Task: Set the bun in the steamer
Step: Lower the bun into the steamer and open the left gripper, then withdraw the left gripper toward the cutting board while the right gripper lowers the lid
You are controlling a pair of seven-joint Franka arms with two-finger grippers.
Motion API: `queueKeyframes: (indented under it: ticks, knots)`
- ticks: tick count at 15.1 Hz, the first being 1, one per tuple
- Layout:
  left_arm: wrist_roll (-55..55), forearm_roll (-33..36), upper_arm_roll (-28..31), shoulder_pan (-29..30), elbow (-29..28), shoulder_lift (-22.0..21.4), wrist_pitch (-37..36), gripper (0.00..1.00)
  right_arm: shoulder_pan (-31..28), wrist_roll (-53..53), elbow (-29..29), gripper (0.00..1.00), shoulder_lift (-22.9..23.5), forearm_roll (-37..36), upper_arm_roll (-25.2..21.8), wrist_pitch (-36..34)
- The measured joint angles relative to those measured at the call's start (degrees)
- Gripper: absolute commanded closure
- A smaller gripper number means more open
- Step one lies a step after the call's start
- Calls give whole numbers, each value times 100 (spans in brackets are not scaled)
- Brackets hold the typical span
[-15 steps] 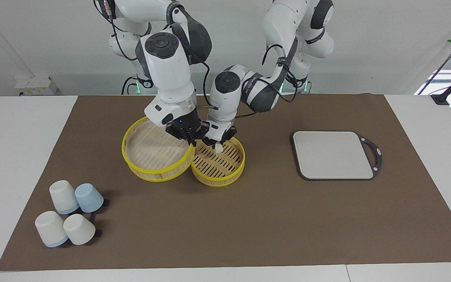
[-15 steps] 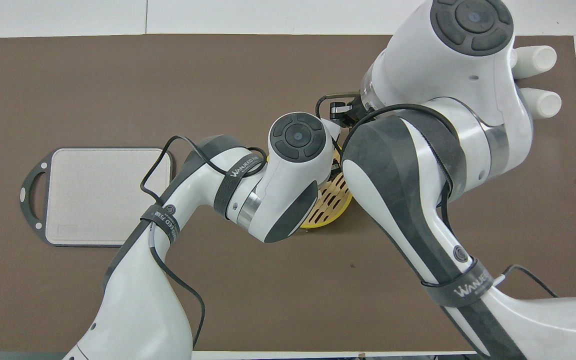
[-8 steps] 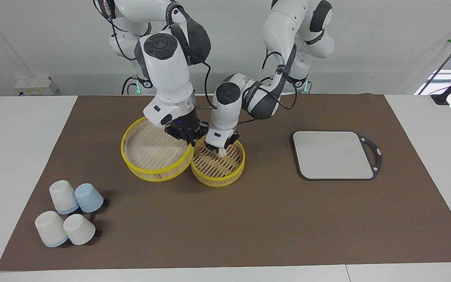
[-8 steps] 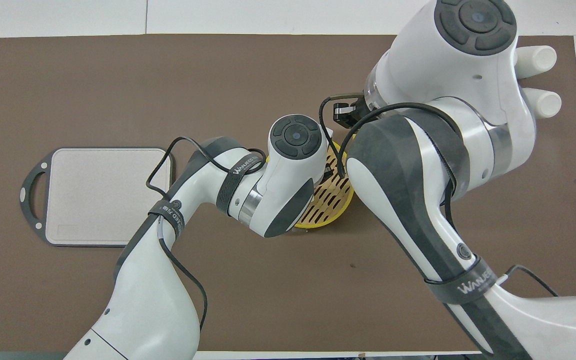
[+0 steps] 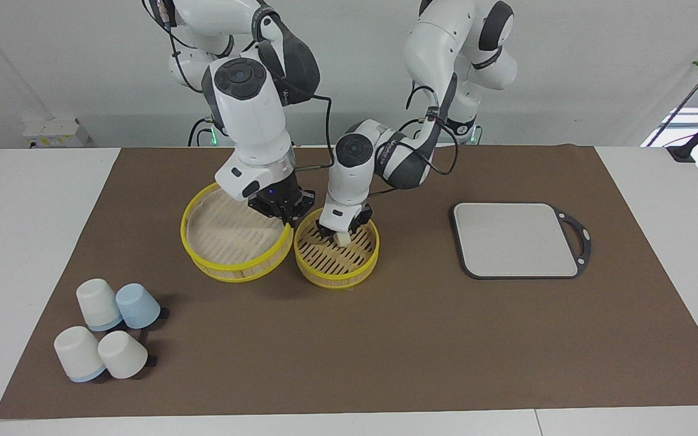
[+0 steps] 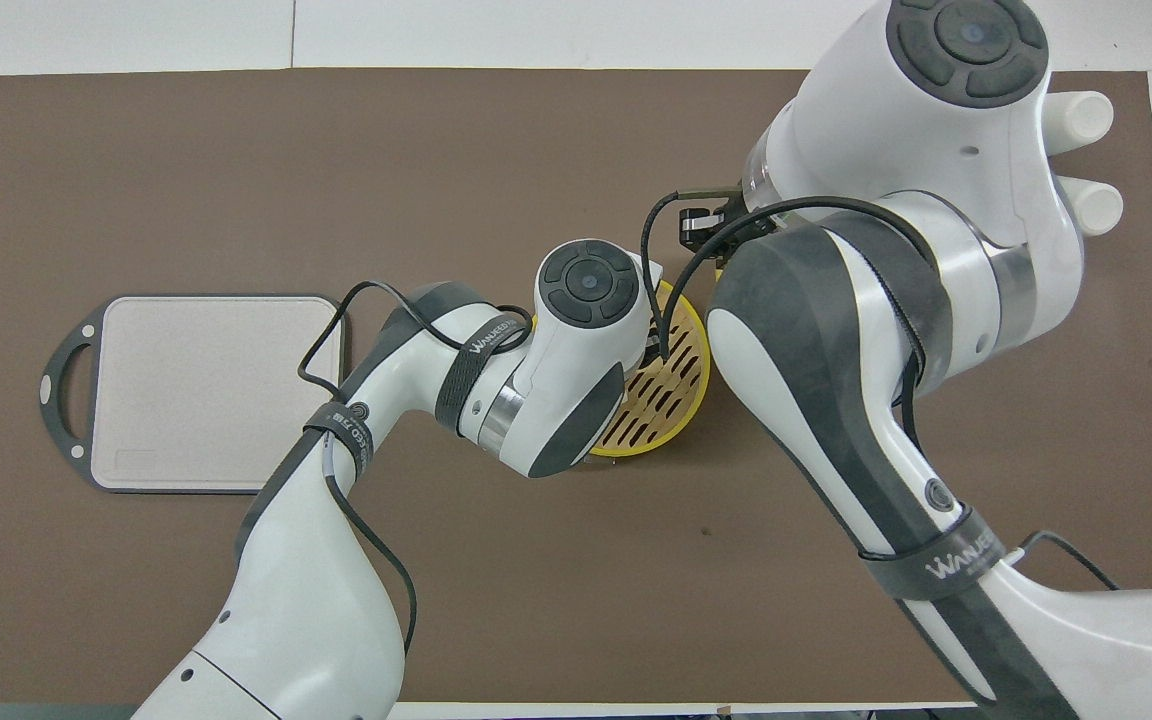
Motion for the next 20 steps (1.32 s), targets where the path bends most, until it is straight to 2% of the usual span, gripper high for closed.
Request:
queueKeyframes:
  ticks: [2,6,11,16,20]
  knots:
    - [-2,0,32,17,95,-61,-58,0,0,0,-14,100,-13,0,0,0]
    - [37,7,66,338,52,-505,-434,0,14,0,-19,100,-19,2,7,31]
    - [879,19,78,956,-681,-1212,-628,0,81,162,-32,100,-19,20,24,245]
    - [1895,21,91,1819,-903,-1888,-1131,0,534,736,-75,100,18,24,33,500]
    - [2861,23,104,2445,-902,-2335,-1587,0,1020,1453,-117,100,316,24,34,846]
